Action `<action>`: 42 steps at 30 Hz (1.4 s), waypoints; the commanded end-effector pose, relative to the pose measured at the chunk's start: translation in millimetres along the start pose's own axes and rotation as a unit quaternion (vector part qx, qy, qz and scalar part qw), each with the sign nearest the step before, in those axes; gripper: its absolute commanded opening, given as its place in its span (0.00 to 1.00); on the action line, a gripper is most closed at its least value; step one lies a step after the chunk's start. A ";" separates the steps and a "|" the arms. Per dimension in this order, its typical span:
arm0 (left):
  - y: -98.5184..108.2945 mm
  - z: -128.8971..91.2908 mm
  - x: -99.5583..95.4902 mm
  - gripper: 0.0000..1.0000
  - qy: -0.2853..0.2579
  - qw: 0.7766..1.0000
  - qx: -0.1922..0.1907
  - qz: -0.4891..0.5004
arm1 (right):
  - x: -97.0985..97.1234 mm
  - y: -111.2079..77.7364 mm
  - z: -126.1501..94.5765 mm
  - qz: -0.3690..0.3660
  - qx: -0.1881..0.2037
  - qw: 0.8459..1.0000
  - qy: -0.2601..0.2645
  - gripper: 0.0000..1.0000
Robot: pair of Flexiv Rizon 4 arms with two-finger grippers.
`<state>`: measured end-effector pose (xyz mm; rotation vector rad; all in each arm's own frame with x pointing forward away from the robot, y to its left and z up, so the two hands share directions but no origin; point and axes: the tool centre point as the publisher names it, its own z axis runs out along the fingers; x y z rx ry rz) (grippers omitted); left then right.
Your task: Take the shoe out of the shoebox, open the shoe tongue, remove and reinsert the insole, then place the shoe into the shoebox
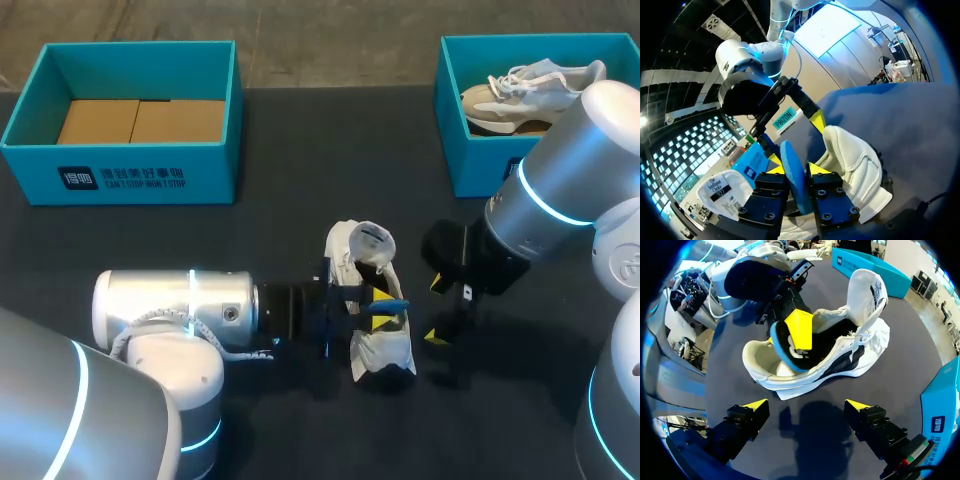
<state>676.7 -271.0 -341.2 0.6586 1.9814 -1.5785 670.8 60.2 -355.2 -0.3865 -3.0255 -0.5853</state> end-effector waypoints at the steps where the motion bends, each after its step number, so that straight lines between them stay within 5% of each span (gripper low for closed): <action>1: -7.3 -8.5 1.8 0.22 -0.004 1.000 0.007 0.003 | 1.1 -0.2 0.6 0.000 0.001 1.000 -0.001 1.00; 16: -17.3 -14.4 4.9 0.19 0.004 1.000 0.026 0.007 | 1.1 -0.2 0.6 0.000 0.001 1.000 -0.001 1.00; 19: -15.6 -14.0 6.7 0.00 0.008 1.000 0.026 0.010 | 1.1 -0.2 0.6 0.000 0.001 1.000 -0.001 1.00; 29: -7.3 -8.1 8.2 0.00 0.020 0.999 0.024 0.025 | 1.1 -0.2 0.6 0.000 0.001 1.000 -0.001 1.00; 42: 17.7 -5.7 2.8 0.00 0.020 0.999 -0.027 0.006 | 1.1 -0.2 0.6 0.000 0.001 1.000 -0.001 1.00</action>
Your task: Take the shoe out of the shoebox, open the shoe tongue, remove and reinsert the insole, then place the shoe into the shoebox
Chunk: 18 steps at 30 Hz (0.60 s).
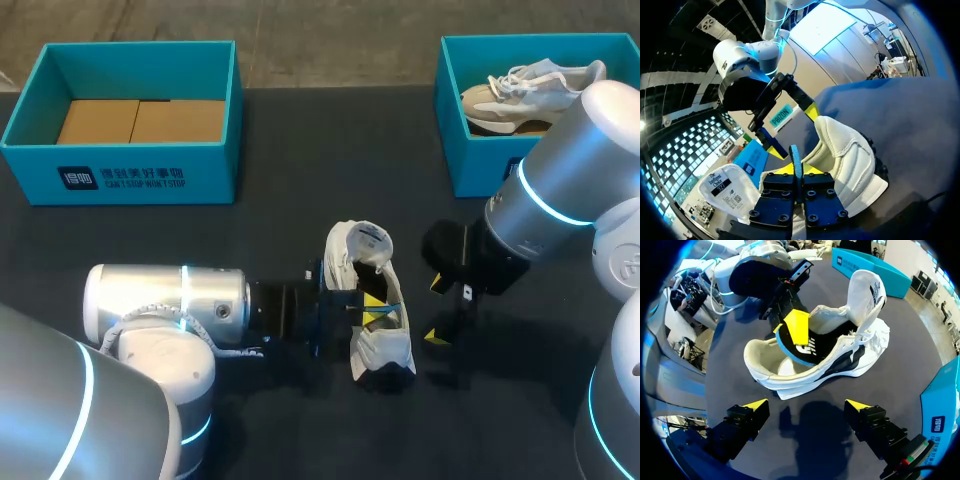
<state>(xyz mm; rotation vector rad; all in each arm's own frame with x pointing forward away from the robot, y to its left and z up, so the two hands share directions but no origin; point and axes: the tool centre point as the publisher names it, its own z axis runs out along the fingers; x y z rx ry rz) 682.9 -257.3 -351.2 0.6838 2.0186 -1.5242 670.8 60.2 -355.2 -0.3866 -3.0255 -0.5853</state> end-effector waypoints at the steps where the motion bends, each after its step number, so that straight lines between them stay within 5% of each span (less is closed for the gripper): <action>1: 3.7 5.2 0.3 0.00 0.006 1.000 -0.007 -0.002 | 1.1 -0.1 0.6 0.000 0.001 1.000 -0.001 1.00; 6: -2.0 1.6 2.5 0.02 0.007 1.000 0.004 -0.006 | 1.1 -0.1 0.6 0.000 0.001 1.000 -0.001 1.00; 7: -3.6 0.6 3.0 0.15 0.007 1.000 0.006 -0.005 | 1.1 -0.1 0.6 0.000 0.001 1.000 -0.001 1.00; 9: -6.7 -1.2 3.4 0.25 0.006 1.000 0.011 -0.006 | 1.1 -0.1 0.6 0.000 0.001 1.000 -0.001 1.00; 18: -17.7 -5.1 4.1 0.31 0.005 1.000 0.029 -0.001 | 1.1 -0.1 0.6 0.000 0.001 1.000 -0.001 1.00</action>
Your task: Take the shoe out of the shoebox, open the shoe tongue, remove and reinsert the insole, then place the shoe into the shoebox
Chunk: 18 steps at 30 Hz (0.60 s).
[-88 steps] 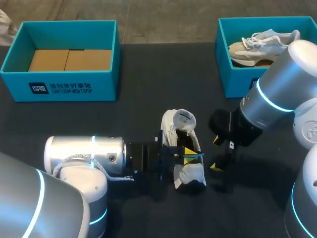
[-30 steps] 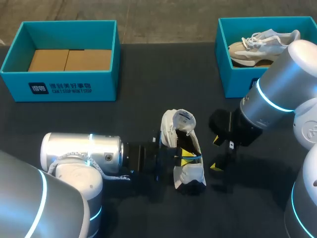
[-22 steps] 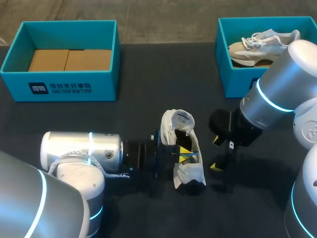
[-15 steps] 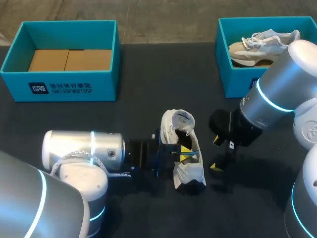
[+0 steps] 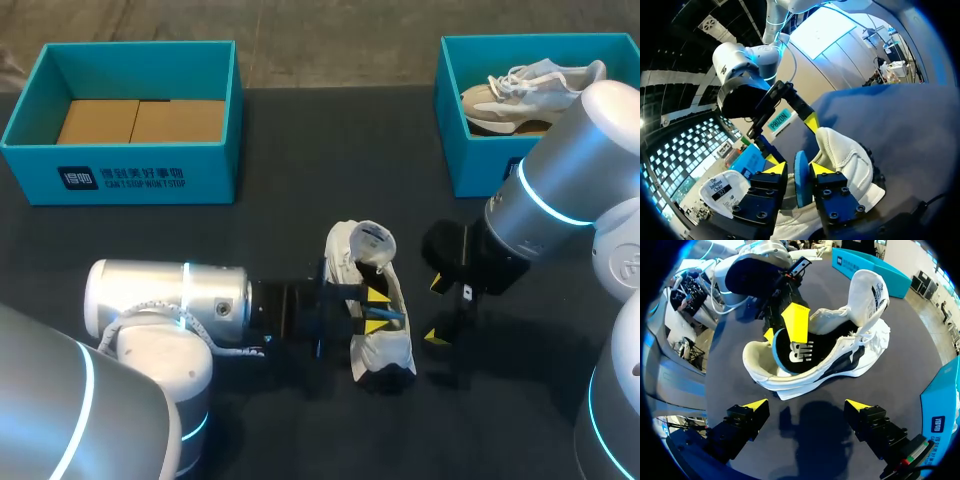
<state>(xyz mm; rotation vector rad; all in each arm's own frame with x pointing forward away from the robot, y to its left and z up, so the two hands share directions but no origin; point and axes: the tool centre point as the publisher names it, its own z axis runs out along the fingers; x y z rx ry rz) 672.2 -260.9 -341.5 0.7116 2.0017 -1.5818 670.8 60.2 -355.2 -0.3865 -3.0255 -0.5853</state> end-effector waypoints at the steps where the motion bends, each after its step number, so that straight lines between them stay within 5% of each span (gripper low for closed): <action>1: -3.9 -4.9 3.0 0.30 -0.003 1.000 0.006 0.003 | 1.1 -0.2 0.6 0.000 0.001 1.000 -0.001 1.00; 11: -10.6 1.9 6.3 0.00 0.008 1.000 0.017 0.013 | 1.1 -0.2 0.6 0.000 0.001 1.000 -0.001 1.00; 18: -8.0 8.4 6.1 0.00 0.007 1.000 0.010 0.023 | 1.1 -0.2 0.6 0.000 0.001 1.000 -0.001 1.00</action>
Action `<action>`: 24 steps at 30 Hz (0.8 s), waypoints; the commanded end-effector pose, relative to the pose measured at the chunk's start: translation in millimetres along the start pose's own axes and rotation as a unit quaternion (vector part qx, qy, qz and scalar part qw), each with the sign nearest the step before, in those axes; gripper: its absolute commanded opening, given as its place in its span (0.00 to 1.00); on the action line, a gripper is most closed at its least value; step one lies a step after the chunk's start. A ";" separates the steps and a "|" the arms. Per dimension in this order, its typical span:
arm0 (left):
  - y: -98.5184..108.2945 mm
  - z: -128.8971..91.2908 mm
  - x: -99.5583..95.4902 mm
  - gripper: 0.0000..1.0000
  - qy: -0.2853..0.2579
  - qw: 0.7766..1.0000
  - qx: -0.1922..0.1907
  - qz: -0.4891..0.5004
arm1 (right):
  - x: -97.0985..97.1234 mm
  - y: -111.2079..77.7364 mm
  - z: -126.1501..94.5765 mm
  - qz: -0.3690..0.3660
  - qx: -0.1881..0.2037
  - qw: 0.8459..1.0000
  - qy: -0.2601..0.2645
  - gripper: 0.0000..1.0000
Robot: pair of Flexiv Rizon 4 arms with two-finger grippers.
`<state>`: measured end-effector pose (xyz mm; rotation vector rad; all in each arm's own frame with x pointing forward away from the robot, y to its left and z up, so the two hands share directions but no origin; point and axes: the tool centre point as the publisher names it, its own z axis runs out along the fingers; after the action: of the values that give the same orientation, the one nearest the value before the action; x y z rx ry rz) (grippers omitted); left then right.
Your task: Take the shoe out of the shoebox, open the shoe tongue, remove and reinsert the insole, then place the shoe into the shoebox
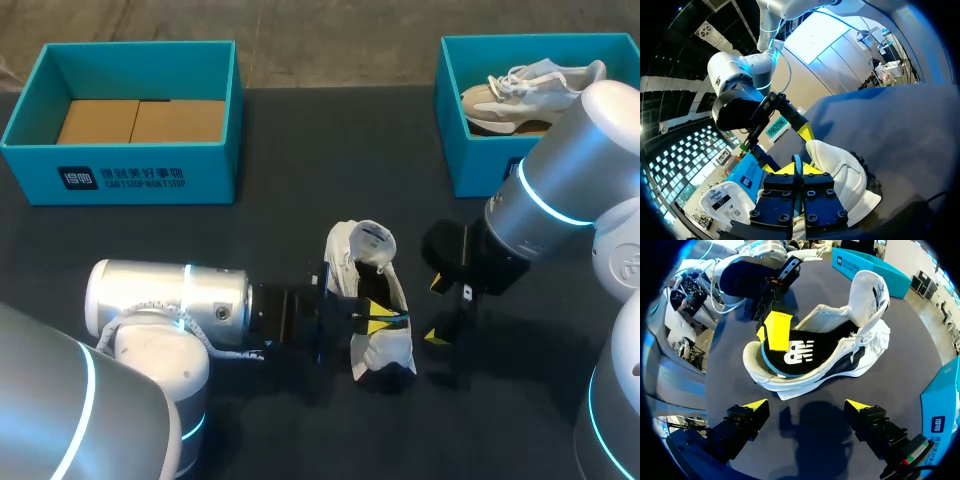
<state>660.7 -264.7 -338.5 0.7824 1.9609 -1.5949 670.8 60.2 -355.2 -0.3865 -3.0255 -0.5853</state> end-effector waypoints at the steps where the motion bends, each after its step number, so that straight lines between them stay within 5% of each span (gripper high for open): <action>1: 5.5 6.3 -0.6 0.00 -0.002 1.000 -0.015 -0.001 | 1.1 -0.1 0.6 0.000 0.001 1.000 -0.001 1.00; 8: 24.6 6.3 -2.3 0.00 -0.008 0.999 -0.042 -0.015 | 1.1 -0.1 0.6 0.000 0.001 1.000 -0.001 1.00; 14: 19.4 1.5 -0.4 0.00 -0.009 0.999 -0.040 -0.018 | 1.1 -0.1 0.6 0.000 0.001 1.000 -0.001 1.00; 17: 13.2 -1.8 -0.7 0.33 -0.009 0.999 -0.033 -0.017 | 1.1 -0.1 0.6 0.000 0.001 1.000 -0.001 1.00; 24: 1.0 -8.1 -0.3 0.36 -0.007 1.000 -0.027 -0.011 | 1.1 -0.1 0.6 0.000 0.001 1.000 -0.001 1.00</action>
<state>668.3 -263.8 -339.7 0.7292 1.9994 -1.5539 670.8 60.2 -355.2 -0.3865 -3.0255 -0.5853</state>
